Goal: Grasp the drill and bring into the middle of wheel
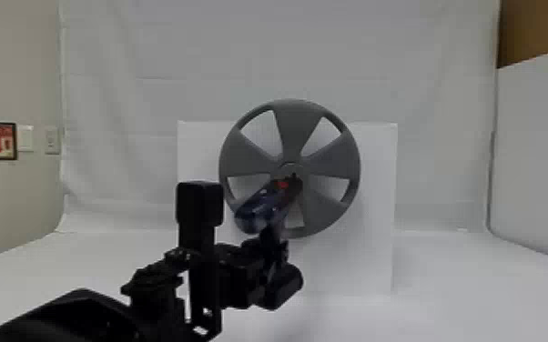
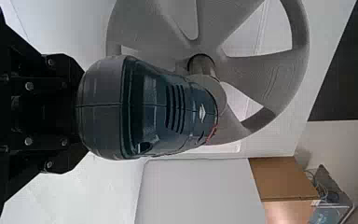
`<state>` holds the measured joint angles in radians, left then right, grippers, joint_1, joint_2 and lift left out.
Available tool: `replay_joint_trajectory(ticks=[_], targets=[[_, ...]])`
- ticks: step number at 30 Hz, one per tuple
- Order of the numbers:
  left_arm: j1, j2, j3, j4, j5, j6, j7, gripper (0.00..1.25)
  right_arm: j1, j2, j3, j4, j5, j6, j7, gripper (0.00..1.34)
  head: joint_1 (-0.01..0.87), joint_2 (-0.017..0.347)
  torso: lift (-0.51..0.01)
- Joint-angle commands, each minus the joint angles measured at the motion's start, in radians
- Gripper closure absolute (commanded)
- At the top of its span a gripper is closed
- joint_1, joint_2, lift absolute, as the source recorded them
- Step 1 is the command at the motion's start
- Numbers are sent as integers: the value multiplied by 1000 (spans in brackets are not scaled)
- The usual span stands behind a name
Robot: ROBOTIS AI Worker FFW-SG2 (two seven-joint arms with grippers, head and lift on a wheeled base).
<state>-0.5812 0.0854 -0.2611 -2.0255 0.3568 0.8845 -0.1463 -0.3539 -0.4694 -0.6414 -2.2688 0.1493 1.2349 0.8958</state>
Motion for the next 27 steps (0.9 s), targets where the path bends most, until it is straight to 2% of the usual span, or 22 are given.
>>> replay_joint_trajectory(ticks=[1, 8, 27], targets=[[-11, -6, -3, 22, -9, -13, 13, 1222, 1, 0, 5, 0, 3, 1, 0, 110, 54, 31, -403], [-26, -10, -10, 42, -30, -32, 45, 1222, 1, 0, 11, 2, 6, 5, 0, 110, 54, 31, -403], [-48, -12, -35, 64, -76, -33, 51, 1222, 3, -3, 17, 3, 9, 8, 0, 110, 54, 31, -403]])
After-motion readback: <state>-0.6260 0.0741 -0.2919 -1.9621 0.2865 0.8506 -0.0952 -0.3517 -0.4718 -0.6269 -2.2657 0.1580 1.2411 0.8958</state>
